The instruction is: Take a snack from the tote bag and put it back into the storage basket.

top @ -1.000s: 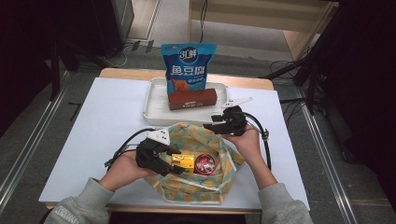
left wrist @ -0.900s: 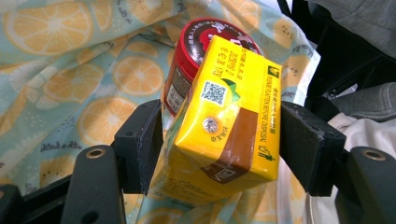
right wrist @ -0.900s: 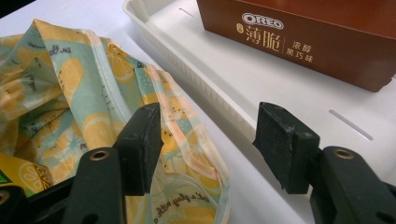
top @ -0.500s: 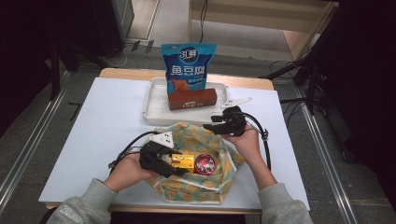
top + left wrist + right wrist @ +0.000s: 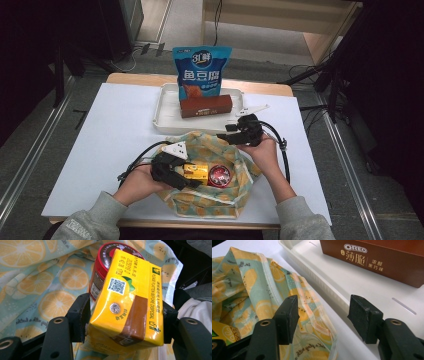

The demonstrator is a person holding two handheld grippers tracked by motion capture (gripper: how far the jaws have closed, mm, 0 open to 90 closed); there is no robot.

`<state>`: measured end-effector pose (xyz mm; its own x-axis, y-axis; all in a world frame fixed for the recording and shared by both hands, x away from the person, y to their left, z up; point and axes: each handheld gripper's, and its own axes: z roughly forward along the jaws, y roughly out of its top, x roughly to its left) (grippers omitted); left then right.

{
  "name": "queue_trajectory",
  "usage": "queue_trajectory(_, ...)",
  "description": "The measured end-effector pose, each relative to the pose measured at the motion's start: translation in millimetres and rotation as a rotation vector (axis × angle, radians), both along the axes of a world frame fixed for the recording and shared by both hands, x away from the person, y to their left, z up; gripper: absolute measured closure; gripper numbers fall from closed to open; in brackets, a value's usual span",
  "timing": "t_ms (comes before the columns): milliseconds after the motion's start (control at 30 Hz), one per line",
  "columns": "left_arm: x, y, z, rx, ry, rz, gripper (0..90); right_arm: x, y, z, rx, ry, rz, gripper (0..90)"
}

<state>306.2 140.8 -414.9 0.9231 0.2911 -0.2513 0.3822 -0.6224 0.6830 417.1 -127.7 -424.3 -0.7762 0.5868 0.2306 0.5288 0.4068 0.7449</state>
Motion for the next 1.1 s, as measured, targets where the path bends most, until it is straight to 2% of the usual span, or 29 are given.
queue_trajectory(233, 2.7, 0.7, 1.3, 0.003, 0.009, 0.01, 41.9, 0.4, -0.1, -0.5, 0.002, 0.0, -0.002, 42.2)
queue_trajectory(733, 4.7, 0.9, 9.1, 0.015, -0.009, 0.061, 48.0, 0.5, -0.3, -0.7, 0.004, 0.002, 0.0, 42.2)
queue_trajectory(967, 8.9, 7.0, 17.9, -0.004, -0.021, 0.108, 48.6, 0.2, -0.9, 0.1, 0.009, -0.005, 0.005, 42.0)
queue_trajectory(1100, 10.1, 9.6, 23.1, -0.018, -0.029, 0.119, 49.0, 0.2, -1.4, 0.0, 0.006, -0.004, 0.001, 42.0)
